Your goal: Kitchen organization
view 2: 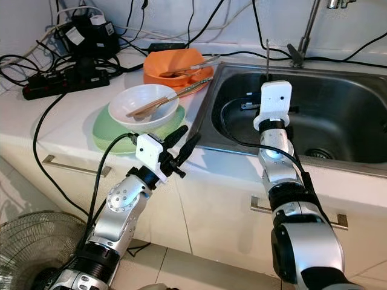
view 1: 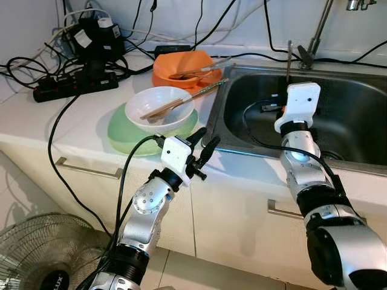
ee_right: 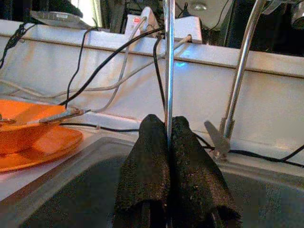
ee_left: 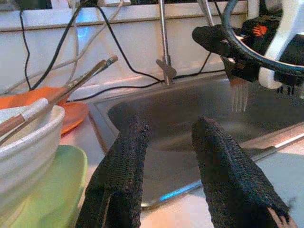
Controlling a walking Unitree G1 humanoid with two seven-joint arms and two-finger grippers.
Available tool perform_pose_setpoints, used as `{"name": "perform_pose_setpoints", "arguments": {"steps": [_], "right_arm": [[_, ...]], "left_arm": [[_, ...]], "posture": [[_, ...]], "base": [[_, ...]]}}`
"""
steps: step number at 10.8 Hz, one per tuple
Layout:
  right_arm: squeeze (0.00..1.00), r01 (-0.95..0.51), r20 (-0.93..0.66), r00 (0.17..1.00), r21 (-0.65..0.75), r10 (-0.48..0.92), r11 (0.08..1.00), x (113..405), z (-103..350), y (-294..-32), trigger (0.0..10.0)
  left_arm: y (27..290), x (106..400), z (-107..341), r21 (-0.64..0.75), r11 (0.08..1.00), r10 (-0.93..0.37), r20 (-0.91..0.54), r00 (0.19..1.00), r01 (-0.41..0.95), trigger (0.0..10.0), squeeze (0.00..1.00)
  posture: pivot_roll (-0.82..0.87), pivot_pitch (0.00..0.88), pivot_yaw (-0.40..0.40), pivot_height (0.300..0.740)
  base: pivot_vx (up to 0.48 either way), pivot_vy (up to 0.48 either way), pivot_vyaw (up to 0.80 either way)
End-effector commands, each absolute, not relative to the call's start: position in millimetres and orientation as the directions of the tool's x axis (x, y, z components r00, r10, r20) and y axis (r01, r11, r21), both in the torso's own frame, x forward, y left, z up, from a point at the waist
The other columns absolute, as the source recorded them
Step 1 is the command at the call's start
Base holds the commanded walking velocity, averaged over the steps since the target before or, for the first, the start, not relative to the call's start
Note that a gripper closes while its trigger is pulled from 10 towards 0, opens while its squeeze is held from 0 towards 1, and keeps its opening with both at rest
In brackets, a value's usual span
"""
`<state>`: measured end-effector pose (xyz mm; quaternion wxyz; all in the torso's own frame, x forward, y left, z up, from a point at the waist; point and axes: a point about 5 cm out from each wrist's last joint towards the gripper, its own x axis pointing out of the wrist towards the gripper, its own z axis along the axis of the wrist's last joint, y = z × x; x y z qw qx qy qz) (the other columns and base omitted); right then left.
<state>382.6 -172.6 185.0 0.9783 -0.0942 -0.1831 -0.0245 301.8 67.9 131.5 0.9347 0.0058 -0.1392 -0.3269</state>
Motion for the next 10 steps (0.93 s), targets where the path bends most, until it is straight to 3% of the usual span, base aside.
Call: {"name": "perform_pose_setpoints", "arguments": {"steps": [1, 7, 8, 9, 10], "right_arm": [[0.00, 0.066, 0.381, 0.924, -0.195, 0.013, 0.979, 385, 192, -168, 10.0], [0.00, 0.025, 0.273, 0.961, -0.202, 0.032, 0.979, 385, 168, -162, 10.0], [0.03, 0.017, 0.259, 0.965, -0.201, 0.036, 0.979, 385, 165, -161, 10.0], [0.14, 0.015, 0.244, 0.969, -0.201, 0.035, 0.980, 384, 161, -161, 10.0], [0.15, 0.010, 0.231, 0.972, -0.201, 0.037, 0.980, 383, 157, -160, 10.0]], "left_arm": [[72, 301, 127, 0.087, 0.786, -0.614, 0.232, 0.755, 0.612, 10.0, 0.00], [75, 295, 120, 0.076, 0.744, -0.666, 0.171, 0.726, 0.664, 10.0, 0.00], [75, 295, 120, 0.077, 0.741, -0.669, 0.168, 0.724, 0.667, 10.0, 0.00], [75, 296, 121, 0.079, 0.741, -0.669, 0.167, 0.724, 0.667, 10.0, 0.00], [76, 296, 122, 0.080, 0.741, -0.669, 0.167, 0.724, 0.667, 10.0, 0.00]], "posture": [[0.07, 0.000, 0.065, 0.740], [0.10, 0.000, 0.057, 0.740], [0.10, 0.000, 0.058, 0.740], [0.10, 0.000, 0.058, 0.740], [0.10, 0.000, 0.058, 0.740]], "base": [[0.000, 0.000, 0.00], [0.000, 0.000, 0.00], [0.000, 0.000, 0.00], [0.000, 0.000, 0.00], [0.000, 0.000, 0.00]]}}
